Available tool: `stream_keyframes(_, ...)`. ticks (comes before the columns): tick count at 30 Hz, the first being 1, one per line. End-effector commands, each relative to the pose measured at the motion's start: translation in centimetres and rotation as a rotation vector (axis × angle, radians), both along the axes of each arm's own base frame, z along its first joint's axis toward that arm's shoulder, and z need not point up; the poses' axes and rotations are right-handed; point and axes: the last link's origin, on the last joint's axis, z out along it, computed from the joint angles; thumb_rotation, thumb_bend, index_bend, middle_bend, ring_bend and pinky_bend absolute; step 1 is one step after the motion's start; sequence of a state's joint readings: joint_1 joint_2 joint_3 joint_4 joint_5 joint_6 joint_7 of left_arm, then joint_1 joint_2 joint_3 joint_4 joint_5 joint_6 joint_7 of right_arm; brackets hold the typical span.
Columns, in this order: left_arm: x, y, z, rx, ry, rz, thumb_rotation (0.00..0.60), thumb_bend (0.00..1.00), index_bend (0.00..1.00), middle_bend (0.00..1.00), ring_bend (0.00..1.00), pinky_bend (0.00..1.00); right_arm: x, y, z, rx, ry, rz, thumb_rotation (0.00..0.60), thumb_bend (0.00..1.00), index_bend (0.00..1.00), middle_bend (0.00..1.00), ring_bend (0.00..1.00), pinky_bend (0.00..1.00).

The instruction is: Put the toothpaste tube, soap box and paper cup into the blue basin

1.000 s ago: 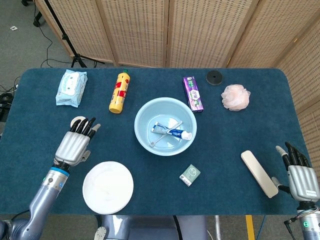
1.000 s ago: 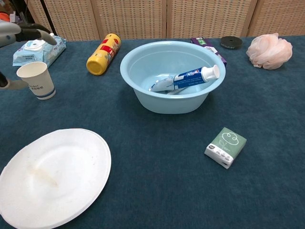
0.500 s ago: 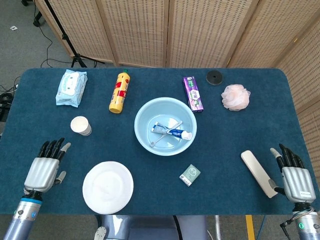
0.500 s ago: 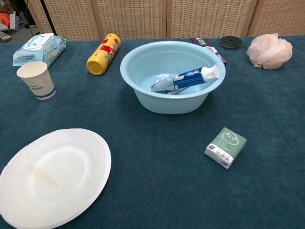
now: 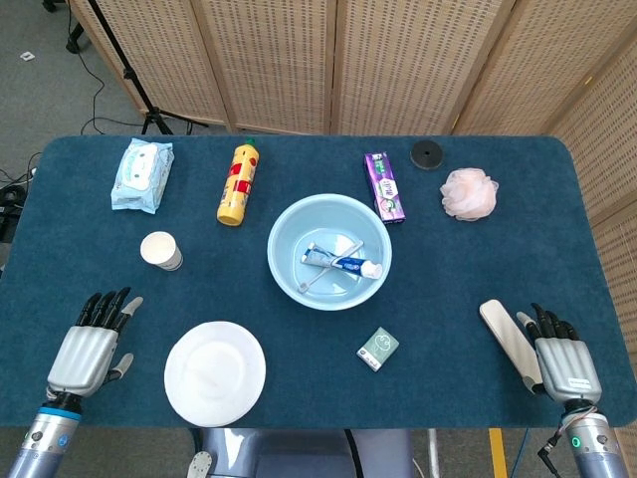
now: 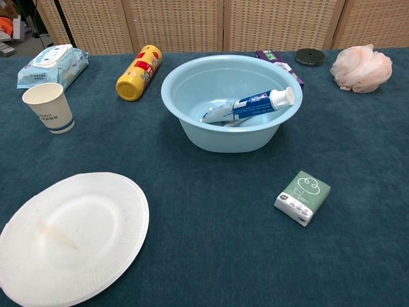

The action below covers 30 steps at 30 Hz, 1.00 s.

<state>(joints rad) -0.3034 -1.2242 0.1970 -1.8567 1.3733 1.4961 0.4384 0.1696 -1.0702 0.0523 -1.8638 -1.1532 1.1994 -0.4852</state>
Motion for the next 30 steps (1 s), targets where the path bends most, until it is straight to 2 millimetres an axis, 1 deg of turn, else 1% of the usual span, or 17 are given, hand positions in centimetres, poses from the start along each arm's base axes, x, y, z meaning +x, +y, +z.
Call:
stream_keyframes(1,0.1,0.0,0.0,-0.003,-0.006,-0.004,0.6,0.29,0.05,0.0,0.0,0.05,1.4,-2.3,-0.8,0.056,0.0,-0.049,0.6,0.19,0.11,0.0,0.0,0.11)
stream_keyframes(6,0.0,0.0,-0.1,-0.01,-0.008,-0.002,0.6,0.29,0.05,0.0,0.0,0.05,1.5,-3.4,-1.9,0.072,0.005,-0.094,0.6,0.18,0.11,0.0,0.0,0.11)
stream_keyframes(9,0.0,0.0,-0.1,-0.013,-0.012,-0.003,0.6,0.29,0.05,0.0,0.0,0.05,0.8,-3.8,-2.7,0.085,0.016,-0.13,0.6,0.18,0.11,0.0,0.0,0.11)
stream_keyframes(13,0.0,0.0,-0.2,-0.018,-0.013,-0.005,0.6,0.29,0.05,0.0,0.0,0.05,0.0,-4.1,-3.3,0.094,0.029,-0.169,0.6,0.18,0.11,0.0,0.0,0.11)
stream_keyframes(17,0.0,0.0,-0.4,-0.025,-0.01,-0.007,0.6,0.29,0.05,0.0,0.0,0.05,-0.6,-4.2,-3.6,0.096,0.026,-0.193,0.6,0.18,0.11,0.0,0.0,0.11)
stream_keyframes(23,0.2,-0.2,-0.7,-0.036,-0.009,-0.014,0.6,0.29,0.05,0.0,0.0,0.05,-1.3,-4.4,-3.6,0.093,0.029,-0.218,0.6,0.18,0.11,0.0,0.0,0.11)
stream_keyframes(30,0.3,-0.2,-0.7,-0.039,-0.014,-0.014,0.6,0.29,0.05,0.0,0.0,0.05,-1.6,-4.1,-4.0,0.104,0.012,-0.243,0.6,0.18,0.11,0.0,0.0,0.11)
